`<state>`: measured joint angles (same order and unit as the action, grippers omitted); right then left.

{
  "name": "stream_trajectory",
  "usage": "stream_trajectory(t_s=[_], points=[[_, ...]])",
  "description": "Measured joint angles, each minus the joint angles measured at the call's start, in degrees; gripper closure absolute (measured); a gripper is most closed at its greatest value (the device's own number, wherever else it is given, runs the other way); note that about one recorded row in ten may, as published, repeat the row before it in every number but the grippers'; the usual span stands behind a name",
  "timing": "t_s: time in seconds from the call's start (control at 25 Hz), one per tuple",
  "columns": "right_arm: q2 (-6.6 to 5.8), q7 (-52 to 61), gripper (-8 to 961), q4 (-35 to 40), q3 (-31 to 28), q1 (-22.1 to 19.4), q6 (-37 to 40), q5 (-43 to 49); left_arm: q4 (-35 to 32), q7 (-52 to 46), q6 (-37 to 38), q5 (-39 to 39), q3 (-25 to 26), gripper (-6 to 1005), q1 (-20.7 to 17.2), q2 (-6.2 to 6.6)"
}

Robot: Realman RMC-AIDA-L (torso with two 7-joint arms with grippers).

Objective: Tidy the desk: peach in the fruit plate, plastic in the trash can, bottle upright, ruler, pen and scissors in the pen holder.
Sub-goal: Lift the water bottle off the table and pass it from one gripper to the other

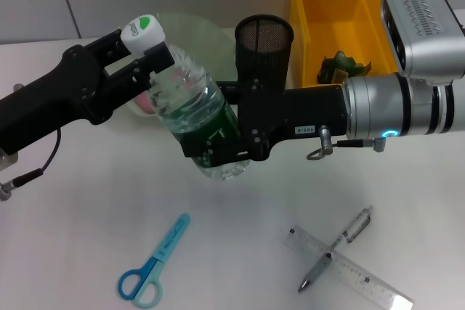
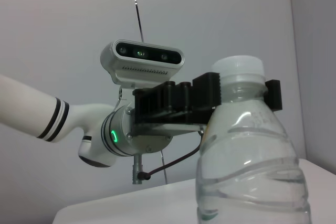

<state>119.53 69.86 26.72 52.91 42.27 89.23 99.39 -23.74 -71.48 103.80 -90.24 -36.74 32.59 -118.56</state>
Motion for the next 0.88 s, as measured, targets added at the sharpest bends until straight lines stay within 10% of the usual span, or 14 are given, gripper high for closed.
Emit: stream_trajectory(t_s=[0.24, 0.88], points=[[0.00, -0.1, 185, 0.0, 0.3, 0.0, 0.0, -0.5, 0.0, 0.0, 0.0, -0.2, 0.0, 519, 0.4, 0.00], [0.01, 0.0, 183, 0.1, 2.8, 0.2, -0.3, -2.5, 0.0, -0.5, 0.2, 0.2, 0.0, 566, 0.5, 0.07]])
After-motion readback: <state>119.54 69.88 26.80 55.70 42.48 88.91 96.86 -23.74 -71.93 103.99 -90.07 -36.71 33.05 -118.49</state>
